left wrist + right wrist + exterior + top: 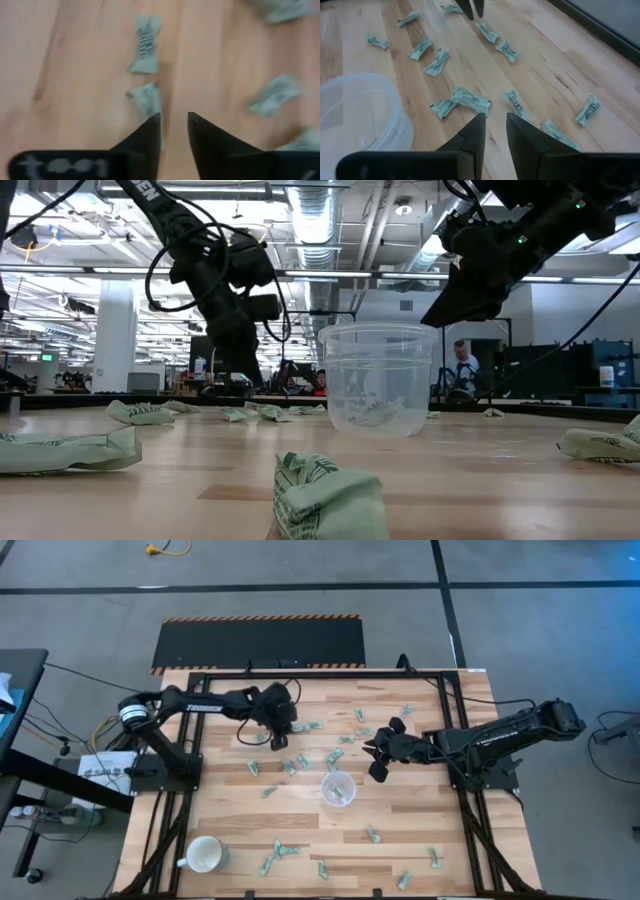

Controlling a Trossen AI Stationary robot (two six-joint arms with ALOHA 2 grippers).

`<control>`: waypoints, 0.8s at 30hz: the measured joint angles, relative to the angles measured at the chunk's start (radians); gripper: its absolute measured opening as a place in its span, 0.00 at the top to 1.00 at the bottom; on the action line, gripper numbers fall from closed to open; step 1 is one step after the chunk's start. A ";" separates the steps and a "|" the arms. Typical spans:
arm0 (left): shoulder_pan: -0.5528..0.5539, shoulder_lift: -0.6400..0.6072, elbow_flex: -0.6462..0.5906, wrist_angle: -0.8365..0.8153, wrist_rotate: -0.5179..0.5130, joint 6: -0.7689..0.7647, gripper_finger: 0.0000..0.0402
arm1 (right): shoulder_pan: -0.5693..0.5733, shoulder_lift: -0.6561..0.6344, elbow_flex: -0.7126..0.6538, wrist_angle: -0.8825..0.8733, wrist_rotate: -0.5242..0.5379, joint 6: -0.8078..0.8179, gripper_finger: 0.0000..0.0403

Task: Pick and place Stevia / Truvia into bins
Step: Put the stevia packet into the transparent container

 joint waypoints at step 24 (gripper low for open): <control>0.010 0.132 0.000 0.026 -0.071 -0.013 0.53 | 0.000 0.001 0.000 0.009 0.000 0.002 0.83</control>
